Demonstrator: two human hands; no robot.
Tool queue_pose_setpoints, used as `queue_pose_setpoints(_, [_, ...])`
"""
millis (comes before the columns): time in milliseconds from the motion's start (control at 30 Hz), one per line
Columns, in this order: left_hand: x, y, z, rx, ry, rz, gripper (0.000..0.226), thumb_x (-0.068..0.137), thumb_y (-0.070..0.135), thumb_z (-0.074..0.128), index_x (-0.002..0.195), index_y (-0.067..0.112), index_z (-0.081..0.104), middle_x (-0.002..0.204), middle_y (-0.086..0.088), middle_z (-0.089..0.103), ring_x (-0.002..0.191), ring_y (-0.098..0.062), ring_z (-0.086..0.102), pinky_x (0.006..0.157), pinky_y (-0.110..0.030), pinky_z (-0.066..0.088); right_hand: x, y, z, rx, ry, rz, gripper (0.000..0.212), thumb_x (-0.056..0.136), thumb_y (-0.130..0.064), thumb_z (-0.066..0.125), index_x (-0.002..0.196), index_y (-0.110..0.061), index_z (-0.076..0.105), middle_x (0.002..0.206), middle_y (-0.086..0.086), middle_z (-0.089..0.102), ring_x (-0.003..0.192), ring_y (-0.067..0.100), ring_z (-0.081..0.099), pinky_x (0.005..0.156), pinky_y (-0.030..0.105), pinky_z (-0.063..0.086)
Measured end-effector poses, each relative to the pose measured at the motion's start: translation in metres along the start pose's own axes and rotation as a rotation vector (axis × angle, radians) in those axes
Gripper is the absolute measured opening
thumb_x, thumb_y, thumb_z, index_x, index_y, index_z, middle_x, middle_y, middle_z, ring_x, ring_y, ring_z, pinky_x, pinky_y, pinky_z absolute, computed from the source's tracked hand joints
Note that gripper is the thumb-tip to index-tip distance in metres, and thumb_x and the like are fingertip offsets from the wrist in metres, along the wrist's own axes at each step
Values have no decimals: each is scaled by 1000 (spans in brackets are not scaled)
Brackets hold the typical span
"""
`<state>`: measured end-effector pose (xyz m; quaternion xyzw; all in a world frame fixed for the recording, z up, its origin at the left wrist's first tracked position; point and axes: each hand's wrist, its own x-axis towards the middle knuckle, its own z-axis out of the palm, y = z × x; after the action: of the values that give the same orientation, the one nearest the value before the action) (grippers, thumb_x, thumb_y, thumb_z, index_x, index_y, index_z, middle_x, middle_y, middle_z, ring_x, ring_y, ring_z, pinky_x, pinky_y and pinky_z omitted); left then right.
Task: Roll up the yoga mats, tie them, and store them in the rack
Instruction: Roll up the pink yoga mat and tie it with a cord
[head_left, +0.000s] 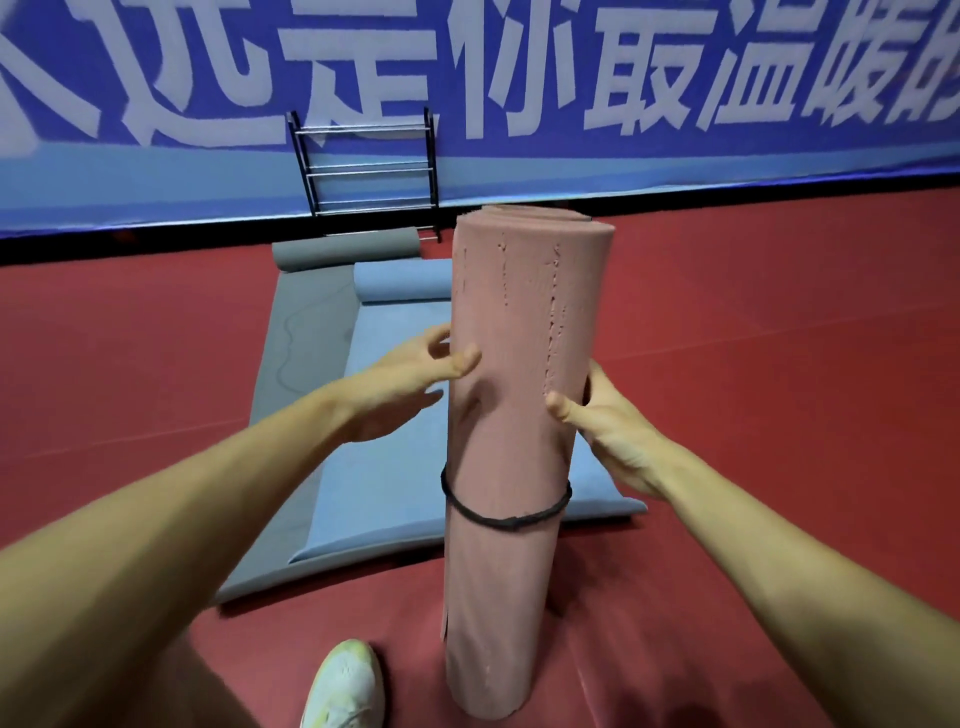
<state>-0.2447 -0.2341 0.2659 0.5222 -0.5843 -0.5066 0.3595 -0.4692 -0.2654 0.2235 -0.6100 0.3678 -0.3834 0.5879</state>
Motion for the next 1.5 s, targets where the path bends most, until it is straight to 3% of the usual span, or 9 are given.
queue_pose_setpoints(100, [-1, 43, -4, -109, 80, 75, 72, 67, 83, 53, 120, 36, 61, 113, 13, 67, 108, -9, 61, 103, -38, 42, 4, -37, -1, -8, 40, -94, 137, 29, -76, 82, 142, -17, 32, 135, -2, 55, 122, 10, 55, 110, 40, 39])
queue_pose_setpoints(300, [1, 107, 7, -66, 256, 81, 46, 93, 64, 35, 97, 30, 66, 95, 10, 68, 93, -12, 61, 89, -36, 46, 9, -94, 8, -61, 211, -262, 123, 37, -95, 59, 142, -35, 35, 139, -12, 49, 129, 6, 46, 114, 39, 32])
queue_pose_setpoints(400, [6, 121, 12, -14, 333, 15, 44, 94, 56, 42, 110, 21, 62, 99, 4, 68, 75, -11, 57, 64, -25, 39, 9, -101, 17, -37, 258, -294, 80, 64, -90, 48, 122, -37, 56, 128, -10, 62, 121, 6, 55, 108, 36, 39])
queue_pose_setpoints(500, [6, 130, 9, 88, 359, -53, 33, 96, 46, 40, 90, 20, 60, 71, 3, 61, 56, -13, 48, 53, -22, 31, 10, -111, 21, -106, 304, -294, 29, 94, -42, 53, 115, -25, 65, 116, -7, 67, 112, 9, 60, 101, 32, 43])
queue_pose_setpoints(633, [7, 137, 13, 299, 415, -39, 45, 101, 40, 30, 86, 12, 62, 71, -5, 58, 61, -19, 48, 61, -27, 35, 14, -140, 23, -254, 235, -59, 27, 95, -21, 48, 111, -6, 64, 92, -5, 66, 86, 15, 58, 66, 26, 41])
queue_pose_setpoints(833, [-11, 132, 26, 538, 430, -54, 51, 103, 38, 29, 114, 2, 62, 117, -17, 63, 106, -31, 59, 75, -28, 36, 5, -150, 32, -539, 242, 67, 49, 97, -51, 38, 107, -12, 66, 104, 2, 67, 92, 23, 63, 69, 29, 43])
queue_pose_setpoints(967, [-38, 127, 31, 479, 454, 26, 38, 101, 26, 38, 73, 8, 57, 80, -11, 58, 72, -28, 52, 58, -31, 37, -16, -152, 41, -675, 253, 5, 47, 97, -46, 42, 69, -12, 59, 81, 5, 59, 76, 24, 53, 56, 30, 34])
queue_pose_setpoints(1067, [-57, 126, 36, 481, 510, 40, 39, 96, 21, 42, 57, 14, 41, 84, -25, 60, 74, -39, 51, 61, -38, 38, -31, -157, 51, -714, 264, -29, 50, 96, -41, 46, 53, -17, 38, 57, 0, 42, 57, 20, 37, 50, 34, 25])
queue_pose_setpoints(1500, [-3, 134, 52, -84, 488, -27, 19, 87, 8, 60, 71, 8, 71, 67, -6, 68, 58, -19, 60, 62, -27, 50, -6, -145, 0, -273, 207, 18, 36, 84, -39, 71, 90, -4, 74, 76, 1, 70, 56, 7, 58, 55, 21, 40])
